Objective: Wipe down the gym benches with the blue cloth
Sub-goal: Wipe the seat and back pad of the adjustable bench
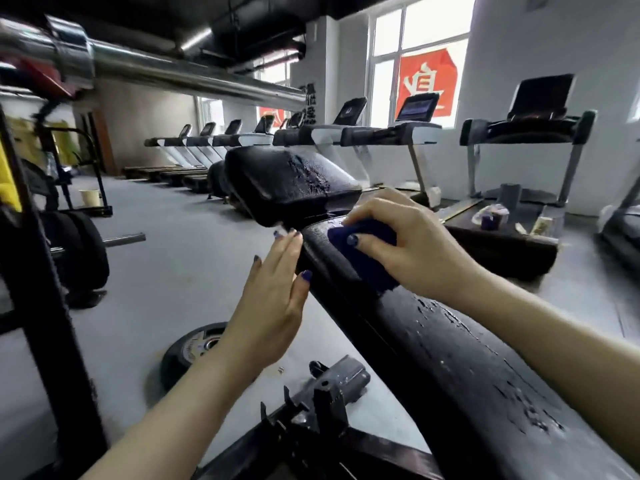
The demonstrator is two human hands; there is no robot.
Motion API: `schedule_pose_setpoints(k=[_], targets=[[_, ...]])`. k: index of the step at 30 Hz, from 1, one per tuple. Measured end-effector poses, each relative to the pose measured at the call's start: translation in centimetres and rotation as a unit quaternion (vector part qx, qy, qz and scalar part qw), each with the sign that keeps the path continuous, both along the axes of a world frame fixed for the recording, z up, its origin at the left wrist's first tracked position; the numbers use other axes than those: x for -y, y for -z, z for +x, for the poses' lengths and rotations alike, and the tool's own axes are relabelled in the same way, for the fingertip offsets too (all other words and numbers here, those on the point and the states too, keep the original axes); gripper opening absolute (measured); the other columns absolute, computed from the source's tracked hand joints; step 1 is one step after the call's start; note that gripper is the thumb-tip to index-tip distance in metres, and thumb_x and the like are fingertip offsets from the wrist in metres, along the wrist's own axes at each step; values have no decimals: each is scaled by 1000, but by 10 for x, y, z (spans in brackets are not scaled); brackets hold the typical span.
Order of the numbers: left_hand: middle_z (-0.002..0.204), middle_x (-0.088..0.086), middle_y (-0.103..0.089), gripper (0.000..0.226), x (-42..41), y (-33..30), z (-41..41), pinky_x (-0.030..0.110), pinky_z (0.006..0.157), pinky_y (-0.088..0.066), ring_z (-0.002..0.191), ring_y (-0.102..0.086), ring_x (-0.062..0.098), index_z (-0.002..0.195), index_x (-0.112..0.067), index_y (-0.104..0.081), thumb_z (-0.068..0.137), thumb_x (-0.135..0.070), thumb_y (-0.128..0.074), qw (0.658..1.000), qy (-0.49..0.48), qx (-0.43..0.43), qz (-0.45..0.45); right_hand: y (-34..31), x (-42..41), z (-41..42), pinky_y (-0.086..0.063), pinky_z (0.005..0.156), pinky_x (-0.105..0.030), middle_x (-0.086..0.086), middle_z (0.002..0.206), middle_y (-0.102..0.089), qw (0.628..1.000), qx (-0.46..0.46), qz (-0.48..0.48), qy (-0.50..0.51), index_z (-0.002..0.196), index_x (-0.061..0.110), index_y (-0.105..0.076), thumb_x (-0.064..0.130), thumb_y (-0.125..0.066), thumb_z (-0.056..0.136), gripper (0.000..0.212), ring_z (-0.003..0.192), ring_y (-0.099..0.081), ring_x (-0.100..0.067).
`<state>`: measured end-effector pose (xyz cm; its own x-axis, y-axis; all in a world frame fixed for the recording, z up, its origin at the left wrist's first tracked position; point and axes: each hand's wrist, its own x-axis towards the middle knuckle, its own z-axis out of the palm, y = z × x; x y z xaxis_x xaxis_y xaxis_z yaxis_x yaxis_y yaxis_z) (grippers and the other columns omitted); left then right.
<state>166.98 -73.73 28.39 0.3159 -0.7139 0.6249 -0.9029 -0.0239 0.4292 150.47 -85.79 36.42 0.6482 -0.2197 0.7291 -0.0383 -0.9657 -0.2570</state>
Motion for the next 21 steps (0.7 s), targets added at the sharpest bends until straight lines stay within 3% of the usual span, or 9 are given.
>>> schedule_pose_setpoints(k=[5,7,11,16,18,21], targets=[[161,-11,-1,57,-5,-7,-10,29,118,5,146,6,0,155,-20,-7,103,-18,-32,999,-16,-7,35,49,-17,-13,-41,101,-40,11,123,-57,997,-62,-23,26,118,23,-64,36,-57,88,33,118,-49,-12],[162,-9,-1,59,-7,-9,-13,28,117,6,147,5,2,155,-19,-7,103,-15,-34,999,-18,-11,41,58,-18,-12,-39,105,-38,7,127,-54,998,-53,-19,32,123,18,-62,36,-56,88,40,120,-47,-15],[162,-10,1,61,-9,-11,-14,25,116,7,147,6,2,155,-19,-5,102,-14,-35,999,-17,-5,49,45,-9,15,-35,101,-25,-4,117,-55,999,-22,15,32,117,11,-65,24,-57,86,34,111,-51,-22],[152,-26,3,62,-11,-12,-16,22,116,8,141,6,-10,154,-28,-4,102,-13,-35,999,-7,-23,46,2,20,85,-39,102,-44,-4,112,-58,996,-35,81,32,119,20,-62,19,-59,88,31,114,-51,-29],[149,-29,3,63,-10,-12,-17,24,119,6,141,6,-10,154,-29,-5,102,-13,-35,998,-8,-34,46,-6,24,98,-39,103,-39,-2,109,-59,995,-48,79,21,112,20,-66,21,-59,90,23,113,-52,-25],[151,-28,0,60,-10,-10,-16,30,121,2,143,7,-8,154,-29,-8,101,-17,-34,999,-12,-37,37,-5,33,82,-38,96,-21,0,108,-64,996,-45,80,-22,108,17,-71,15,-60,91,20,106,-57,-13]])
